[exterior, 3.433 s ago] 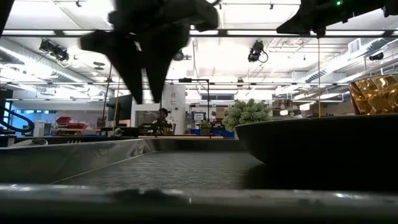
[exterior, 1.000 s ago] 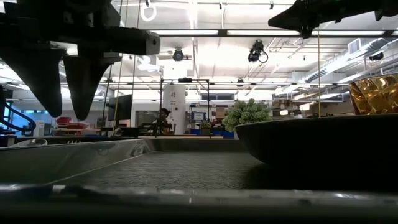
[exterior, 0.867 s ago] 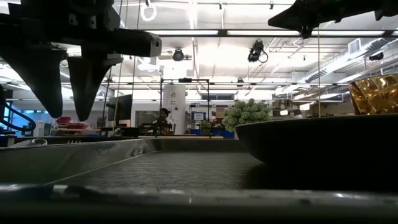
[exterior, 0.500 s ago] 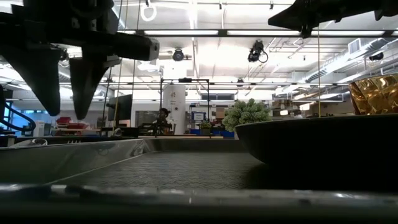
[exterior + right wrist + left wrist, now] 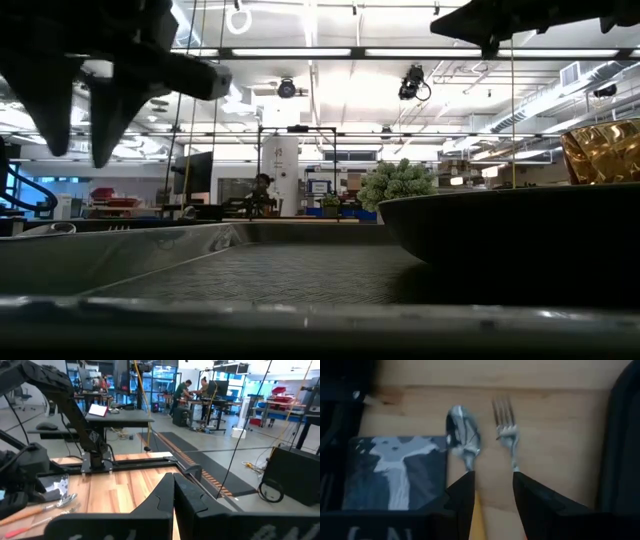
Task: Pick and place plate/cup/fork/spoon on tray
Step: Put the orange fork on the black tray on the left of the black plate
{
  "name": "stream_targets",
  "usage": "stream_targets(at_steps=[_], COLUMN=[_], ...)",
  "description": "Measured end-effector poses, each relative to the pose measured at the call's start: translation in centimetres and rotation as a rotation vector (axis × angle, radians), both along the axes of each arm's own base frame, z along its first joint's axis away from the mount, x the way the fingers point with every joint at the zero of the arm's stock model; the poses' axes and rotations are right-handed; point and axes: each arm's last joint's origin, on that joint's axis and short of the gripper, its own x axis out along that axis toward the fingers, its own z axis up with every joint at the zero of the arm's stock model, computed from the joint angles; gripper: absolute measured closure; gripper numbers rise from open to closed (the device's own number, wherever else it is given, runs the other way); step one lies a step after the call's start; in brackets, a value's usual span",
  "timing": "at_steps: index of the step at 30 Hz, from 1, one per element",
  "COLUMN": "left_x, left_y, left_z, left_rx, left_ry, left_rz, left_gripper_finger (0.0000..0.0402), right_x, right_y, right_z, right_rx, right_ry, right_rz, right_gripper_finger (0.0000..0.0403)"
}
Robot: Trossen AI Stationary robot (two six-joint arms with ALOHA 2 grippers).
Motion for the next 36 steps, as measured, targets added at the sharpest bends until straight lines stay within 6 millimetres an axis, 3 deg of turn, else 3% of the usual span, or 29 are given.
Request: stream_targets(at_steps=[4,12,19,24,28,36], left_x=[0.0,-1.7,-3.7,-2.5,-2.4,-2.1], left_y=[0.1,0.2,1.2,1.8,2.5,3.2], left_z=[-0.3,-3.2,-1.0,-2.7,-4.3,-5.0], left_rx=[0.009,0.031,-0.027,-0.063,-0.072,-0.097], left_ry=[-0.012,0.007,-0.124,-0.258,-0.257,-0.242], left_rz=[-0.008,-0.027,-0.030,-0.025,-0.009,0.025], left_gripper_finger=[0.0260,0.0260,0.0260,0.0260,0.0260,0.0260], right_x=[0.0,0.0,0.0,0.0,0.2,0.5], right_y=[0.0,0.0,0.0,0.0,0.0,0.0], right_z=[0.1,-0.1,0.0,0.0,-0.1,-0.4], right_rx=[0.014,0.028,0.027,0.030,0.032,0.034], right_ry=[-0.012,-0.001,-0.005,-0.010,-0.002,0.014], right_rz=[0.000,0.004,0.005,0.004,0.012,0.023], right_gripper_finger=[0.0396,0.0396,0.0396,0.0396,0.0396,0.0396])
